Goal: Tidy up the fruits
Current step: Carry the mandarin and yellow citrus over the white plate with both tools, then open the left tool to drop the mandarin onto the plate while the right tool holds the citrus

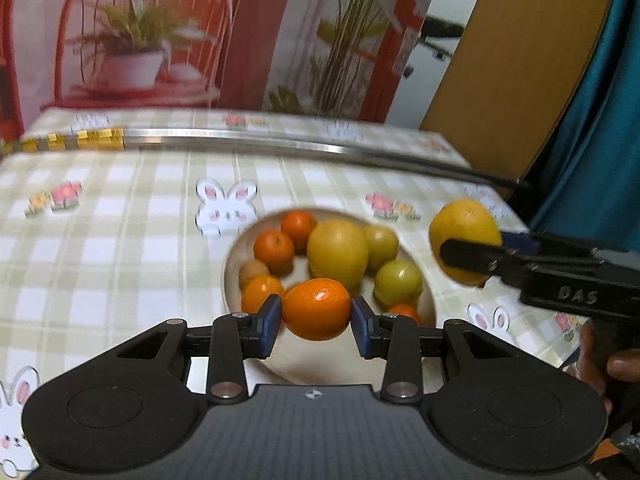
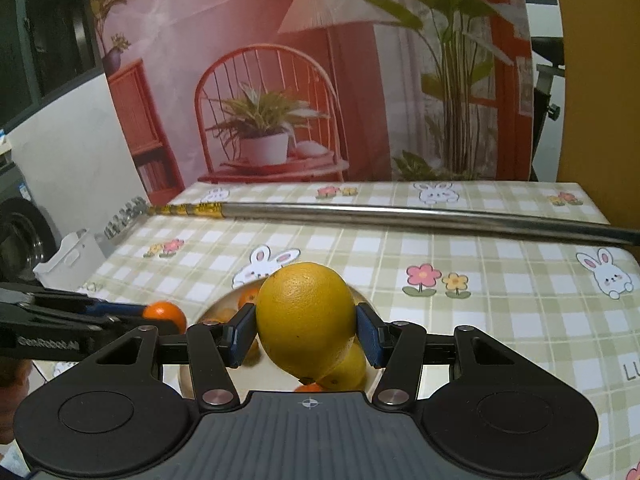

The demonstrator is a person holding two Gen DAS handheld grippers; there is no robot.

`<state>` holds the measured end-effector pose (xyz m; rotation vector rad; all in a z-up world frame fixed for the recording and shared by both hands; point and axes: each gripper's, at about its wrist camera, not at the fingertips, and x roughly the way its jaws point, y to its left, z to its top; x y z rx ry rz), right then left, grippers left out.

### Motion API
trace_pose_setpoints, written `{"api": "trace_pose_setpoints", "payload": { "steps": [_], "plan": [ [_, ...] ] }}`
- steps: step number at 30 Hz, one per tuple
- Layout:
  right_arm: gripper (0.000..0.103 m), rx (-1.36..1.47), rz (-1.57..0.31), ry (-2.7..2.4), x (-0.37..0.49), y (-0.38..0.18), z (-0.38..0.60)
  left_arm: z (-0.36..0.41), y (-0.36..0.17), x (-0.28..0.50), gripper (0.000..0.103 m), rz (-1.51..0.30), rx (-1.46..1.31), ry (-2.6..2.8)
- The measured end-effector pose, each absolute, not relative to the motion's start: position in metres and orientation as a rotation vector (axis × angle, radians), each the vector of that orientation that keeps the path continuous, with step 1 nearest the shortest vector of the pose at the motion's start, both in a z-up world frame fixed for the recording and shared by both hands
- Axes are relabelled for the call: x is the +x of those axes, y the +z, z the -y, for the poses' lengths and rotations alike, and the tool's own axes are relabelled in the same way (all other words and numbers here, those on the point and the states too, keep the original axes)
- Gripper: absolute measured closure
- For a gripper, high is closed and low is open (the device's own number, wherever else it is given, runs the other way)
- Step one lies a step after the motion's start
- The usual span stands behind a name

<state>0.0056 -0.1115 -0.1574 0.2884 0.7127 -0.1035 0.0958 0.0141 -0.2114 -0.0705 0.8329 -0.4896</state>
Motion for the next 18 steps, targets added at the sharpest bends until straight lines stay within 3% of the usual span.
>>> {"api": "trace_pose_setpoints", "payload": {
  "steps": [18],
  "plan": [
    [0.053, 0.322, -0.758, -0.107, 0.015, -0.181, 0.125, 0.005, -0.25, 0.115, 0.063, -0.928, 0.043, -0.483]
  ]
}}
